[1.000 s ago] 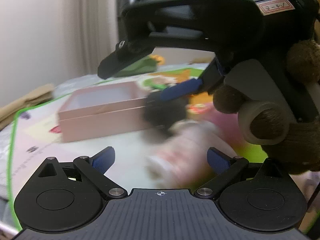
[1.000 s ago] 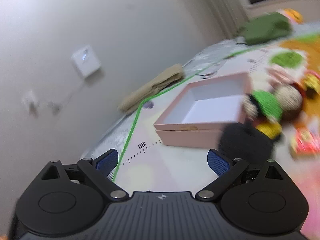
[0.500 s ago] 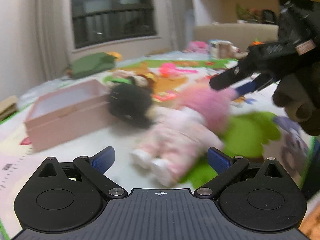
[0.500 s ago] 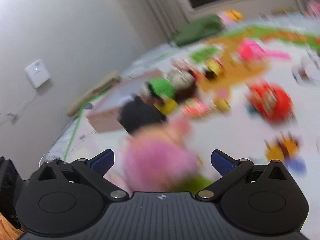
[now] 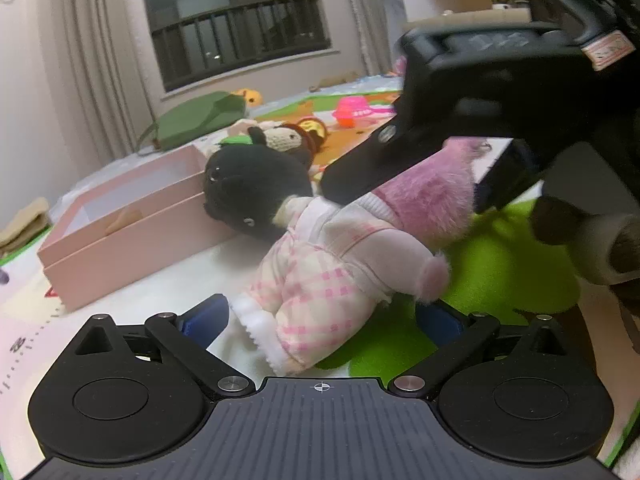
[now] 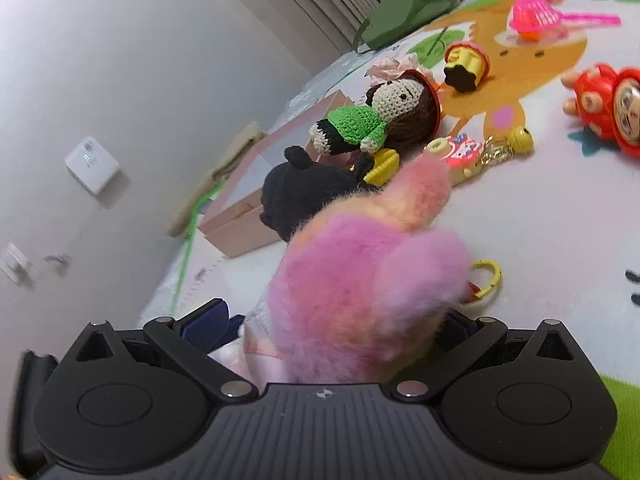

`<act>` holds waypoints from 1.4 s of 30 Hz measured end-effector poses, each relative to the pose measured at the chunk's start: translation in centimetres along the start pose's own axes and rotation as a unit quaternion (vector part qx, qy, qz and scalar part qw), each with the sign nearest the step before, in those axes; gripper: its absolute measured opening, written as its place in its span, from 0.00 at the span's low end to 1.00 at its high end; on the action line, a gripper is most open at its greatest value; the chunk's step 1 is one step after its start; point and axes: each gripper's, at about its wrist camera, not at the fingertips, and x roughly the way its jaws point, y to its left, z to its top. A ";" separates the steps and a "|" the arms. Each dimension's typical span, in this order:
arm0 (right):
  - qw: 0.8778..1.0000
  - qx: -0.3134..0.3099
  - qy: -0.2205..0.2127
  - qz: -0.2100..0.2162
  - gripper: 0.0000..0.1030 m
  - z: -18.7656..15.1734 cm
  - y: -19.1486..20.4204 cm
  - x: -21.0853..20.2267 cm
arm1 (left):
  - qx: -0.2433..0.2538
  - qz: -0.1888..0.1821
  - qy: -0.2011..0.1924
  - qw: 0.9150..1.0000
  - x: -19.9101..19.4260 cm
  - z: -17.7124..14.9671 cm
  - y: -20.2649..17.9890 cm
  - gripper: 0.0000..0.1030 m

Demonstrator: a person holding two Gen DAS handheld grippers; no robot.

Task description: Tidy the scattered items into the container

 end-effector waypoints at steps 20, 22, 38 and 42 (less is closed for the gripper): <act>0.995 0.090 -0.015 -0.051 1.00 0.3 -2.2 -11.8 | -0.017 -0.185 -0.024 0.982 -2.5 3.7 -4.2 0.71; 0.993 0.098 -0.009 -0.060 1.00 0.3 -2.6 -11.1 | 0.020 -0.151 -0.030 0.988 -2.4 3.1 -4.8 0.76; 0.996 0.037 -0.071 -0.031 1.00 2.5 0.5 -8.6 | -0.263 -0.085 0.003 0.961 1.0 2.3 6.5 0.91; 0.986 -0.040 -0.073 -0.142 1.00 1.0 1.0 -7.5 | -0.224 -0.071 -0.006 0.972 0.1 2.0 6.3 0.95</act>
